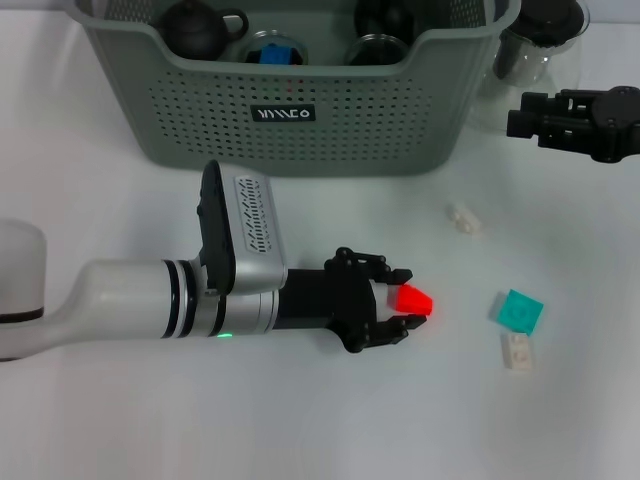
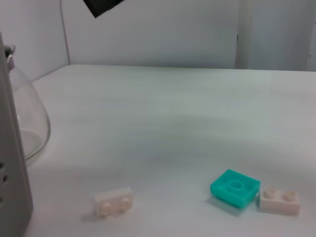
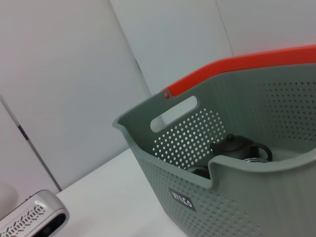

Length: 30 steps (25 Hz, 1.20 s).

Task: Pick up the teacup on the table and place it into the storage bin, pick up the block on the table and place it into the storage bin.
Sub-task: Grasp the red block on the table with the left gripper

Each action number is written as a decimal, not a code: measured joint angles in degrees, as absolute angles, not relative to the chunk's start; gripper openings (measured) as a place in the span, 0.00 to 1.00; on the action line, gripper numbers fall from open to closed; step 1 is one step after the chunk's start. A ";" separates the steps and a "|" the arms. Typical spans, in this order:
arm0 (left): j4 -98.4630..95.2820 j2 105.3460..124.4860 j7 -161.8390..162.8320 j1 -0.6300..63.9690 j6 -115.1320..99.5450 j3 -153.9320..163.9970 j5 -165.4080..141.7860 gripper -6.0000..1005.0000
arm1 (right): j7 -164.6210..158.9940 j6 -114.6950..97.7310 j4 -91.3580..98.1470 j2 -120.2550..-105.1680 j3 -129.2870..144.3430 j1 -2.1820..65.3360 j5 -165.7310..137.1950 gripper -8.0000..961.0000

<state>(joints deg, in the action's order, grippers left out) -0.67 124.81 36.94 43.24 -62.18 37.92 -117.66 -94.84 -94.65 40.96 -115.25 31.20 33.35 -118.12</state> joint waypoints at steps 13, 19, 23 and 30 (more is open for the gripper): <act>0.16 124.81 36.14 44.25 -60.64 37.70 -117.24 0.50 | -94.83 -94.65 40.96 -115.40 31.29 33.58 -118.13 0.51; 1.55 124.81 34.68 44.83 -59.32 37.70 -117.29 0.50 | -94.83 -94.65 40.96 -115.40 31.45 33.74 -118.12 0.51; 1.77 124.81 34.06 44.86 -59.28 37.70 -117.27 0.50 | -94.84 -94.65 40.96 -115.40 31.62 33.84 -118.13 0.51; 1.59 124.81 32.34 44.56 -59.39 37.52 -117.22 0.49 | -94.83 -94.47 40.96 -115.40 31.64 33.70 -118.12 0.51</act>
<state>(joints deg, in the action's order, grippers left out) 1.59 124.81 32.34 44.56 -59.39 37.52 -117.22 -94.84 -94.47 40.96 -115.40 31.64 33.70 -118.12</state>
